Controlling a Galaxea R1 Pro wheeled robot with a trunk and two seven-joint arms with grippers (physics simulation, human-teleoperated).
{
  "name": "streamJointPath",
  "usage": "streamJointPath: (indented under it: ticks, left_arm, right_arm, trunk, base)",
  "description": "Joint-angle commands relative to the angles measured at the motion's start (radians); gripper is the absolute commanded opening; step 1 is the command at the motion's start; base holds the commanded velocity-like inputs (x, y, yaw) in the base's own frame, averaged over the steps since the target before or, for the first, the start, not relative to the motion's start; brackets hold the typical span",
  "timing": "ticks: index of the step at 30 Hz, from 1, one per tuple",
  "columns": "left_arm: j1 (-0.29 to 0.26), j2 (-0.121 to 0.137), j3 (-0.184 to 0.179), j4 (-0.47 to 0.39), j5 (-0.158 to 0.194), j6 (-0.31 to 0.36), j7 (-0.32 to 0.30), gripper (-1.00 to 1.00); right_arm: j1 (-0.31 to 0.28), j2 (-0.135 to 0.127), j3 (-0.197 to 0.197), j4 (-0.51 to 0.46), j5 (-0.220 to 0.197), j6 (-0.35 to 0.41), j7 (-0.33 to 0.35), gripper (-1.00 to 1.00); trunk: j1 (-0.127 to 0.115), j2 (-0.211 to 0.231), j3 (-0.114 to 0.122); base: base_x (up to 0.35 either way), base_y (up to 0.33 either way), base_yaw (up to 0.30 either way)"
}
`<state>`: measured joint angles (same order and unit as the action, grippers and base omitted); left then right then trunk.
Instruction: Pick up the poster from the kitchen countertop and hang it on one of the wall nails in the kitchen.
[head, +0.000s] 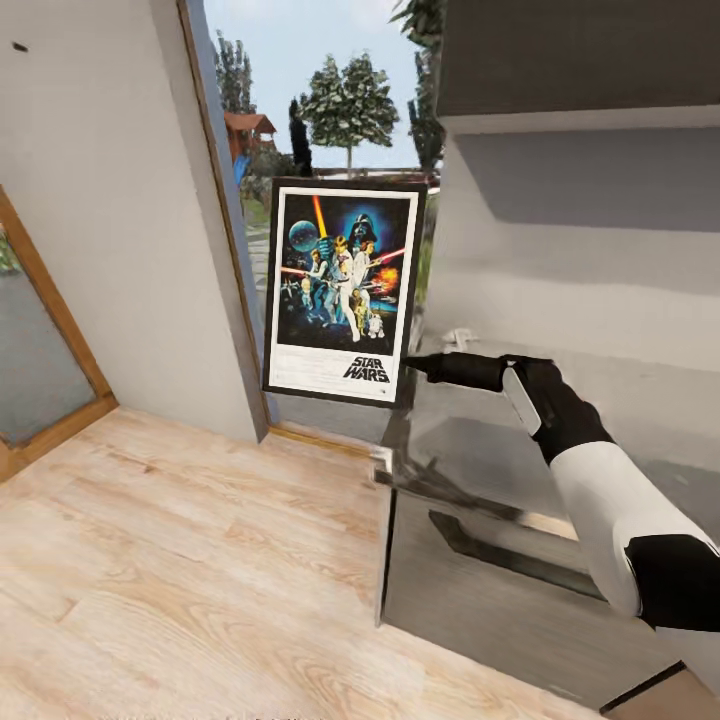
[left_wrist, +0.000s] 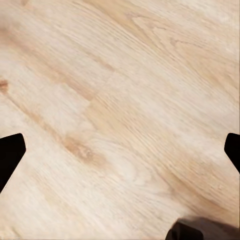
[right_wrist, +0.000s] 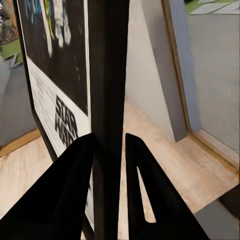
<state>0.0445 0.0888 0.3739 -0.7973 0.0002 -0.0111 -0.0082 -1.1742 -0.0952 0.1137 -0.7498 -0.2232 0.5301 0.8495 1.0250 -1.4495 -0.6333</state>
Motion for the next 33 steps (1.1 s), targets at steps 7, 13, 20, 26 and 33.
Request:
streamJointPath:
  ticks: [7,13,20,26,33]
  left_arm:
    - [0.000,0.000,0.000,0.000,0.000,-0.001,-0.001,1.00]
    - [0.000,0.001,0.000,0.000,0.000,-0.001,-0.001,1.00]
    - [0.000,0.001,0.000,0.001,0.000,-0.001,0.000,1.00]
    - [0.000,0.000,0.000,0.001,0.000,-0.001,0.001,1.00]
    - [0.000,0.000,0.000,0.001,0.000,-0.001,0.001,1.00]
  right_arm:
    - [-0.001,0.000,0.003,0.000,-0.010,0.008,0.000,-1.00]
    - [0.004,0.005,0.022,0.000,-0.011,0.007,0.000,-1.00]
    - [0.046,0.029,0.029,-0.001,-0.011,-0.029,0.000,-1.00]
    - [0.164,0.031,0.029,-0.013,-0.012,-0.157,0.000,-1.00]
    - [0.315,0.031,0.029,-0.060,-0.012,-0.272,0.001,-1.00]
  trunk:
    - [0.000,0.000,0.002]
    - [0.000,0.000,0.005]
    - [0.000,0.000,0.006]
    - [0.000,0.000,0.006]
    - [0.000,0.000,0.006]
  base:
    - [-0.095,0.289,0.276]
    - [-0.165,0.279,0.276]
    - [-0.147,0.247,0.117]
    - [-0.025,0.050,0.011]
    - [-0.011,0.007,0.001]
